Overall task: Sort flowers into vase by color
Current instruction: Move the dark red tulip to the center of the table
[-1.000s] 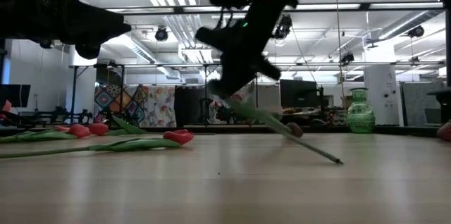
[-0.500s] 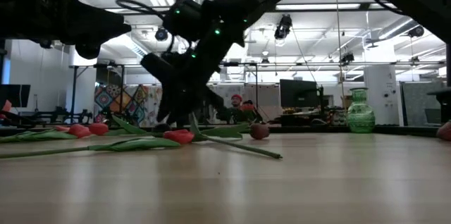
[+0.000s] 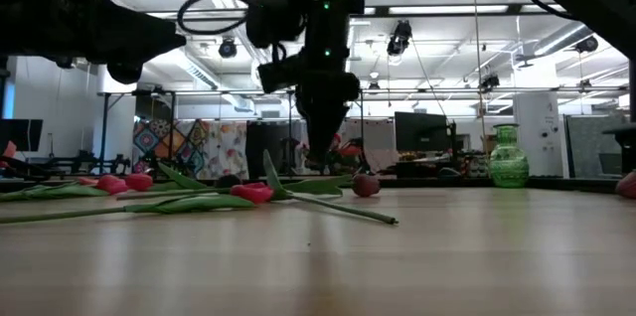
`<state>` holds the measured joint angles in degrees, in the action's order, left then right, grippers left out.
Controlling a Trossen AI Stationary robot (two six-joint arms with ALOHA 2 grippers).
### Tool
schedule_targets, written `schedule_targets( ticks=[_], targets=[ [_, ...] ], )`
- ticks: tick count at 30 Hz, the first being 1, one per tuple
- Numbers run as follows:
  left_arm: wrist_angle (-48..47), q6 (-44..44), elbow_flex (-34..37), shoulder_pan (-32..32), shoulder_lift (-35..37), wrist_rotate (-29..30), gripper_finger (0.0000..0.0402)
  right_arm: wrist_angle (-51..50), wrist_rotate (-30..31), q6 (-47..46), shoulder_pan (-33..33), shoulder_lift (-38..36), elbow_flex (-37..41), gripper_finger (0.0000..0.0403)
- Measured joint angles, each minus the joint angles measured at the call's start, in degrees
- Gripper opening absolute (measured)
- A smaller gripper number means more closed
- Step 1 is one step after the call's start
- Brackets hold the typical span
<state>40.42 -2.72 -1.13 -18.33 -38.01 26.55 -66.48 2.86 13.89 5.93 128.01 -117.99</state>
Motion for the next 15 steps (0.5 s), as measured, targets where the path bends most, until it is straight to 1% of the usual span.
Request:
schedule_targets(
  ticks=[1, 4, 7, 8, 10, 15],
  targets=[
    [-0.01, 0.0, 0.0, 0.0, -0.06, -0.02, 0.016, 1.56, -0.05, 0.26, 0.04, 0.08, 0.89, 0.0187],
    [-0.03, 0.01, 0.0, 0.0, -0.37, -0.02, 0.016, 8.86, 2.98, 0.74, 0.11, 0.38, 3.51, 0.018],
    [-0.3, 0.0, 0.0, 0.0, -0.48, -0.04, 0.016, 13.96, 0.8, 4.43, 0.15, 0.48, 6.01, 0.0172],
    [-0.26, 0.01, 0.0, 0.0, -0.53, -0.05, 0.016, 14.25, -0.06, 5.92, 0.16, 0.48, 6.53, 0.0168],
    [-0.32, -0.13, 0.0, 0.0, -0.52, -0.09, 0.016, 14.45, 0.08, 7.53, 0.11, 0.48, 7.64, 0.0161],
    [0.51, -0.9, 0.0, 0.01, -0.53, -0.05, 0.016, 17.26, 0.07, 6.66, 0.66, 0.48, 11.04, 0.0141]
  ],
)
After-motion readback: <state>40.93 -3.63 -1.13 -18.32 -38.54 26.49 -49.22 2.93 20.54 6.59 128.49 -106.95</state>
